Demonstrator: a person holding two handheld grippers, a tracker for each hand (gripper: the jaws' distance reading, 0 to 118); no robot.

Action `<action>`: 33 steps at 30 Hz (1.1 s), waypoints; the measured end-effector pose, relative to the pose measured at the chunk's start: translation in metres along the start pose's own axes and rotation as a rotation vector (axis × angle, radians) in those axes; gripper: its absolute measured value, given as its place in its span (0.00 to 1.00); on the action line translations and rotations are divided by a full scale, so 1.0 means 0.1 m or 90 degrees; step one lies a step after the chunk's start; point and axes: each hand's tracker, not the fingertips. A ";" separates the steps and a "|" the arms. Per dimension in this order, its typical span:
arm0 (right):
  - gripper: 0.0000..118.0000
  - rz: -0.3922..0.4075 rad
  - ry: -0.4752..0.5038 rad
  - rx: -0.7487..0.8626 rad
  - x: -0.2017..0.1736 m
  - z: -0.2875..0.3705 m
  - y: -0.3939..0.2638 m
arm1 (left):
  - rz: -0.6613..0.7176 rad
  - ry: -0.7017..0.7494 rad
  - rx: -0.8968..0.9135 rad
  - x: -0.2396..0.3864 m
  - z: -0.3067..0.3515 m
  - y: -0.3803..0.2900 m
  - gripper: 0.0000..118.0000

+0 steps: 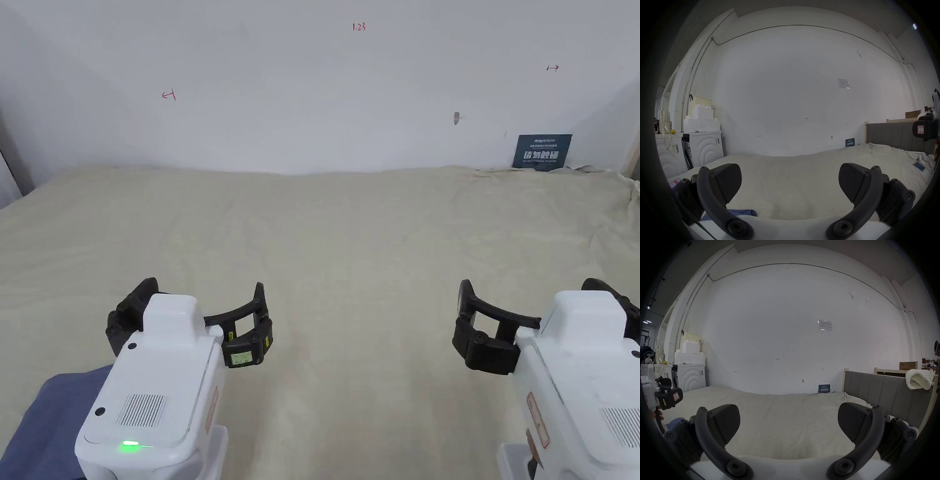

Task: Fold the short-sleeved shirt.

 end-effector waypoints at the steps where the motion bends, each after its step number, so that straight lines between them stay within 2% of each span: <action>1: 1.00 -0.001 -0.001 -0.001 0.00 0.00 0.00 | -0.002 0.000 0.000 0.00 0.00 0.00 1.00; 33: 1.00 0.000 0.003 -0.004 -0.02 0.01 0.00 | -0.002 -0.002 -0.001 -0.02 0.02 0.00 1.00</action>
